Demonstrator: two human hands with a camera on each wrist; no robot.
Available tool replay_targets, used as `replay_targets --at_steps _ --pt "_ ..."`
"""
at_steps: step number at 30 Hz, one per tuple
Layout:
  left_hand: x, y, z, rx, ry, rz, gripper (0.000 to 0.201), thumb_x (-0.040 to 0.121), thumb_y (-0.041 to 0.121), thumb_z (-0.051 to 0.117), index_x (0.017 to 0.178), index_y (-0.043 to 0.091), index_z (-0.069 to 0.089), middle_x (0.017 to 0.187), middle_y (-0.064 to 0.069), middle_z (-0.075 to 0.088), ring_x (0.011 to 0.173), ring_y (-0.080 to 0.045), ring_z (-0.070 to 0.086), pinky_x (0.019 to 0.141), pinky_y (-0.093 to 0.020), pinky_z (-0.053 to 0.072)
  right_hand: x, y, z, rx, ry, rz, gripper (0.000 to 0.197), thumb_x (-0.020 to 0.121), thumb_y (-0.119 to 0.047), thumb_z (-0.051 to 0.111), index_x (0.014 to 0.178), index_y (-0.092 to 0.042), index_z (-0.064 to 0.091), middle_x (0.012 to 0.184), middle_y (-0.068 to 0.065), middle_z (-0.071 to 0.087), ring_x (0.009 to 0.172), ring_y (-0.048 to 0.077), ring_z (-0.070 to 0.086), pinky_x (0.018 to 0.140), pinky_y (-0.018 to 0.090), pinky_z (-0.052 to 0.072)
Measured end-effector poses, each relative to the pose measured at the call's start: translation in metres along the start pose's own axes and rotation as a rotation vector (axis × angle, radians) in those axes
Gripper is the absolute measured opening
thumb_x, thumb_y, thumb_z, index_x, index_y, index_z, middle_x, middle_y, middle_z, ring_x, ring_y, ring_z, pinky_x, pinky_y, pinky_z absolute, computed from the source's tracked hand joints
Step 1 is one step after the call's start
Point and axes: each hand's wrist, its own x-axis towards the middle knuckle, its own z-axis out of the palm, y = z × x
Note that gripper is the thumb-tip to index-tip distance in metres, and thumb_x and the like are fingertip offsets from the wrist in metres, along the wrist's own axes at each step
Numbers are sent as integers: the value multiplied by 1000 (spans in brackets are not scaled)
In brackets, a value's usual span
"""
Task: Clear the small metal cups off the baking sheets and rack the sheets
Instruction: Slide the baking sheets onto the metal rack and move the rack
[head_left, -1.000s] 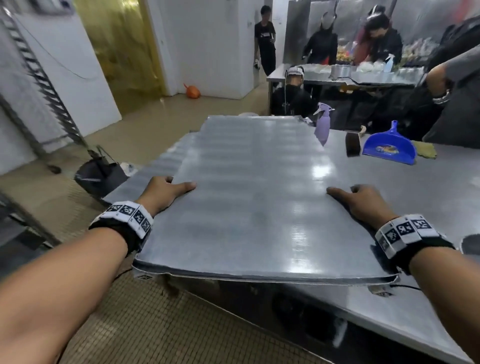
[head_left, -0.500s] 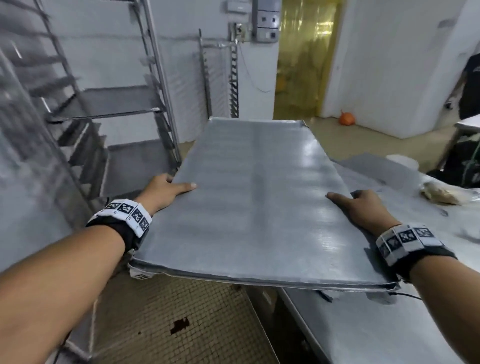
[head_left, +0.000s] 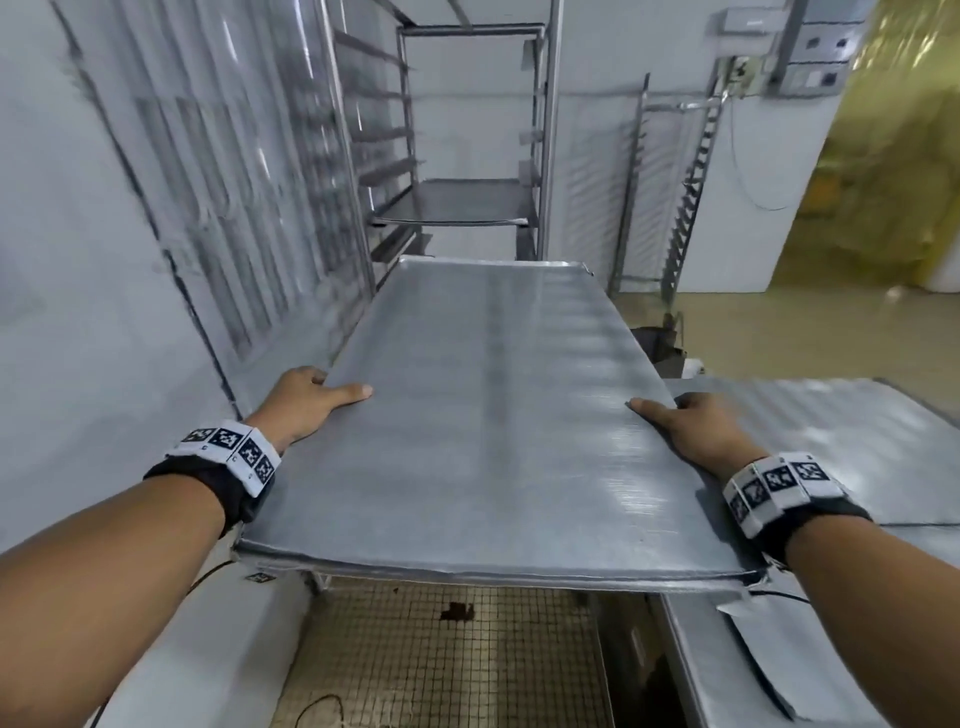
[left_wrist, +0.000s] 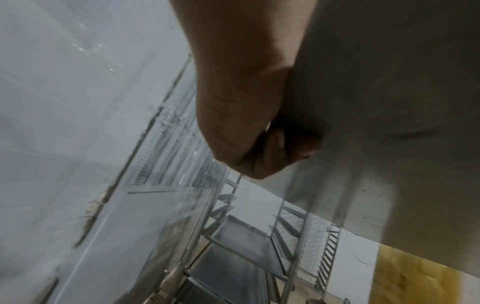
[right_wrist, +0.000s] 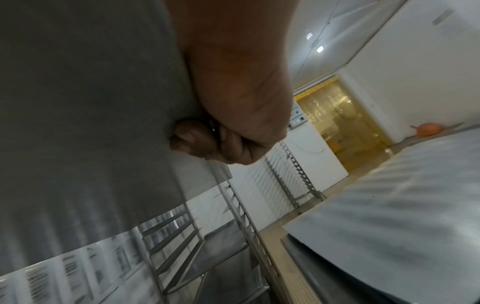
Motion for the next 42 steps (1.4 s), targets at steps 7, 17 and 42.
replay_targets --at_steps 7,17,42 --pt "30 -40 -40 61 78 -46 53 74 41 90 65 18 42 65 2 42 55 -14 43 47 -26 30 27 -44 50 1 -57 -55 65 80 -57 72 66 4 56 64 21 61 61 31 59 49 25 39" --pt "149 -82 -69 71 9 -35 56 71 50 89 78 16 46 75 -4 40 65 -19 44 56 -30 26 94 -87 125 32 -19 -20 62 80 -50 77 52 -12 38 40 3 41 33 13 37 38 20 31" --pt "384 -110 0 59 -80 -126 55 70 47 91 102 9 66 99 -6 73 87 -26 72 75 -36 59 301 -108 198 85 -36 54 50 87 -44 73 54 -15 50 34 -12 51 34 -2 50 42 13 39"
